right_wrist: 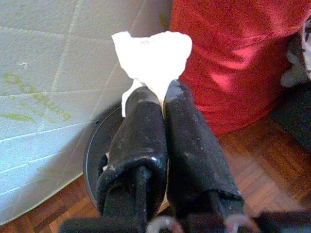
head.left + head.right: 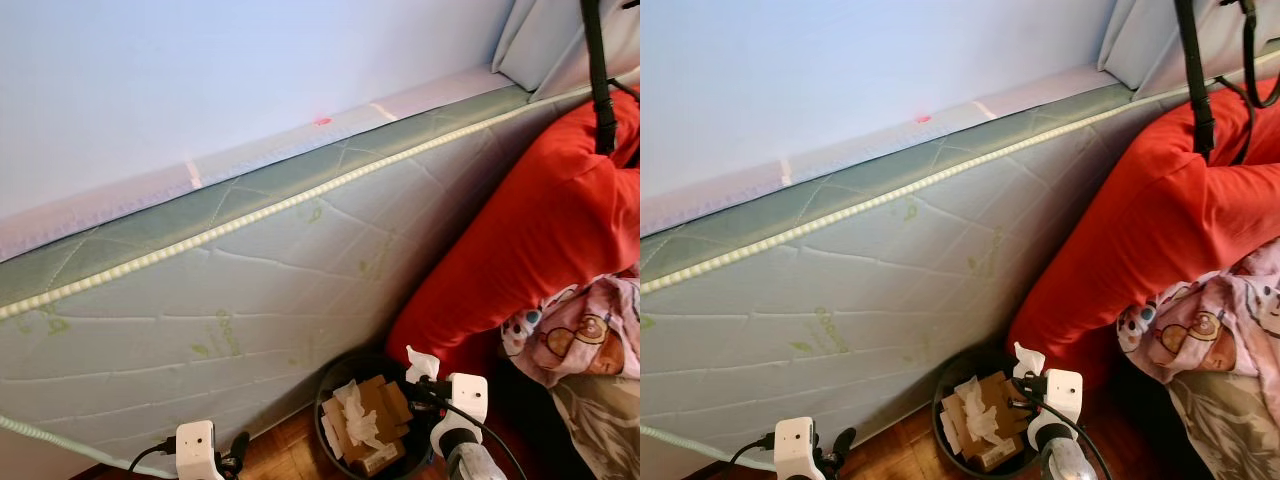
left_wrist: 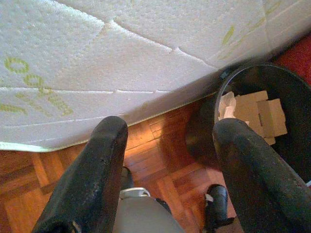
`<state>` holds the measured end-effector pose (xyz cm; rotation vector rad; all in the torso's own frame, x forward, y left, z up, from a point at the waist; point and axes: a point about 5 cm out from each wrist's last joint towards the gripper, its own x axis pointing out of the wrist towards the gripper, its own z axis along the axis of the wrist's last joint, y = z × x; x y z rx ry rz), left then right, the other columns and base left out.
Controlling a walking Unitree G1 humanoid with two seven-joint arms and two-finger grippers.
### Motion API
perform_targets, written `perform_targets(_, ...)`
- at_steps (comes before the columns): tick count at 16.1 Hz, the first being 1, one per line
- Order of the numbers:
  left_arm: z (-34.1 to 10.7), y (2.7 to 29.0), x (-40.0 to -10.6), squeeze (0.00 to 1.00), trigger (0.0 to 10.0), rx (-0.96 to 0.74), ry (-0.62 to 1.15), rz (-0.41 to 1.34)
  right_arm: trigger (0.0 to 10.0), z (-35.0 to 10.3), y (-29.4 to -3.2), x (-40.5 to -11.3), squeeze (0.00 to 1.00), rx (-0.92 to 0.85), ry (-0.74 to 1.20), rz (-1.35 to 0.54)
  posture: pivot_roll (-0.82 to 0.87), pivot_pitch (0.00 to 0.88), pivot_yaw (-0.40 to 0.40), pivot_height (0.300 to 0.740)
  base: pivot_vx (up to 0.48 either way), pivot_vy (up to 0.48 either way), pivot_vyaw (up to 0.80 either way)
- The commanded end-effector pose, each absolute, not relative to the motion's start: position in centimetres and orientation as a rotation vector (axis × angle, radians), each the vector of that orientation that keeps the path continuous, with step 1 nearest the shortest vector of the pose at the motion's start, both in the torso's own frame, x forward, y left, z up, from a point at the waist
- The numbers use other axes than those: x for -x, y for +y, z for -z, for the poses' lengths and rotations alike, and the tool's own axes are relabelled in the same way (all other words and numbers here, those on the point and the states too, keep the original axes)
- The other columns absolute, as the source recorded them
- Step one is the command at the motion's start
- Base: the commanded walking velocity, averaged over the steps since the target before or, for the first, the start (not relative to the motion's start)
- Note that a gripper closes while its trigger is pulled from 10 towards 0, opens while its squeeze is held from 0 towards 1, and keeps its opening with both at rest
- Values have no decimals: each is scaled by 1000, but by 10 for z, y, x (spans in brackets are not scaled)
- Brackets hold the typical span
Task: Clean up the room
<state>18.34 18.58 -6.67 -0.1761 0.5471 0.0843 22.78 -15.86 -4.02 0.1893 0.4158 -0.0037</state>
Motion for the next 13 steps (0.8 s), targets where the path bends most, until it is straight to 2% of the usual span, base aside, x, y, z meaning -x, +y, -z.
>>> perform_targets(1,71,183,-175,0,10000,190,567,-86,10000,41,-157,-224,0,-173,416,-8,27,135,-75,740,0,0,0)
perform_targets(8,73,183,-175,0,10000,181,599,-90,10000,33,-173,-237,0,-141,409,-2,28,167,-83,740,0,0,0)
perform_targets(13,74,186,-175,0,10000,168,627,-98,10000,34,-171,-238,0,-152,414,12,35,180,-77,740,0,0,0)
